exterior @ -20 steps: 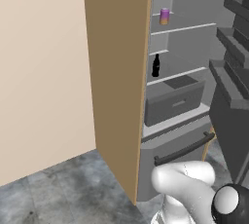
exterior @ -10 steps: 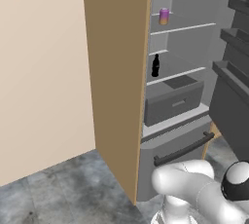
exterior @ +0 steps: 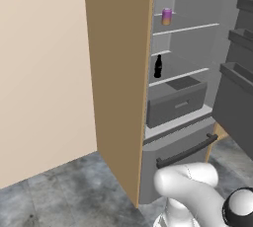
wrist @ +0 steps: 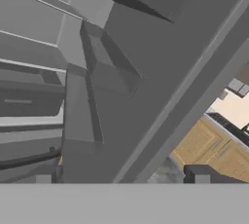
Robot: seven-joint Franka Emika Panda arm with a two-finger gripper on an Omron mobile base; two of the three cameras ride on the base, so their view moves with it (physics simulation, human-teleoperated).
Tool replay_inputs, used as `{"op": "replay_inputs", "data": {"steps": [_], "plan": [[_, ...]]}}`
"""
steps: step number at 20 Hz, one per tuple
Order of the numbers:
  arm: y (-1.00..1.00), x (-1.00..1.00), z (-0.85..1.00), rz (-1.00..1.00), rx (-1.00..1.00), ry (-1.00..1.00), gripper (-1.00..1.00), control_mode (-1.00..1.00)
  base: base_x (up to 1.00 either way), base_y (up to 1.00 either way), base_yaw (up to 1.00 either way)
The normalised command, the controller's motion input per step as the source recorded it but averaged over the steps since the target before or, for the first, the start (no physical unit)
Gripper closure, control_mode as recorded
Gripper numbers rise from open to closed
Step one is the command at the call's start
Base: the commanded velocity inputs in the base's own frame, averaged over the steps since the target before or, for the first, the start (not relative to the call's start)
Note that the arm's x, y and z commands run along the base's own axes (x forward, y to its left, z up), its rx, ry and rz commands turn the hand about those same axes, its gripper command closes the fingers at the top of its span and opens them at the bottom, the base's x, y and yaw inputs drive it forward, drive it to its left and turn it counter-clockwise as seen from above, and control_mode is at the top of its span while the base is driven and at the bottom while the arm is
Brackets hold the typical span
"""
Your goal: Open the fridge, grab two sodas, and place both sodas inside the bowl with ice on the dining counter.
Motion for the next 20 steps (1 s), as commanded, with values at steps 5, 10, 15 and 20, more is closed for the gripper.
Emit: {"op": "replay_inputs", "data": {"steps": [5, 10, 15, 20], "plan": [[0.91, -0.55, 0.00, 0.00, 0.00, -0.01, -1.00, -1.00, 0.00, 0.00, 0.00], [1.00, -0.07, 0.00, 0.00, 0.00, 0.00, -1.00, -1.00, 0.00, 0.00, 0.00], [1.00, 0.00, -0.04, 0.00, 0.00, 0.00, -1.00, -1.00, 0.00, 0.00, 0.00], [1.00, 0.00, -0.04, 0.00, 0.10, 0.00, -1.00, -1.00, 0.00, 0.00, 0.00]]}}
